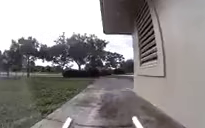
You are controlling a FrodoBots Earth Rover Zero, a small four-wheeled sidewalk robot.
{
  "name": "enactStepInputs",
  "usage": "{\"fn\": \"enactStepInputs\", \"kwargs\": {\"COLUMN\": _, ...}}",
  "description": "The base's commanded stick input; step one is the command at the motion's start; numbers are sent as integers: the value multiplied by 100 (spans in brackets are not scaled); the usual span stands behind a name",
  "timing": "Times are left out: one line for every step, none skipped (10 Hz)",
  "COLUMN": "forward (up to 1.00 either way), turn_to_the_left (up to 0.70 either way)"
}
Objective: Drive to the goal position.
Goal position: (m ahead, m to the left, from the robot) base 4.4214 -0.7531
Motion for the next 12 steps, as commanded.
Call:
{"fn": "enactStepInputs", "kwargs": {"forward": 69, "turn_to_the_left": 3}}
{"fn": "enactStepInputs", "kwargs": {"forward": 69, "turn_to_the_left": 3}}
{"fn": "enactStepInputs", "kwargs": {"forward": 69, "turn_to_the_left": 3}}
{"fn": "enactStepInputs", "kwargs": {"forward": 69, "turn_to_the_left": 3}}
{"fn": "enactStepInputs", "kwargs": {"forward": 69, "turn_to_the_left": 3}}
{"fn": "enactStepInputs", "kwargs": {"forward": 69, "turn_to_the_left": 3}}
{"fn": "enactStepInputs", "kwargs": {"forward": 69, "turn_to_the_left": 3}}
{"fn": "enactStepInputs", "kwargs": {"forward": 69, "turn_to_the_left": 3}}
{"fn": "enactStepInputs", "kwargs": {"forward": 69, "turn_to_the_left": 3}}
{"fn": "enactStepInputs", "kwargs": {"forward": 69, "turn_to_the_left": 3}}
{"fn": "enactStepInputs", "kwargs": {"forward": 69, "turn_to_the_left": 3}}
{"fn": "enactStepInputs", "kwargs": {"forward": 69, "turn_to_the_left": 3}}
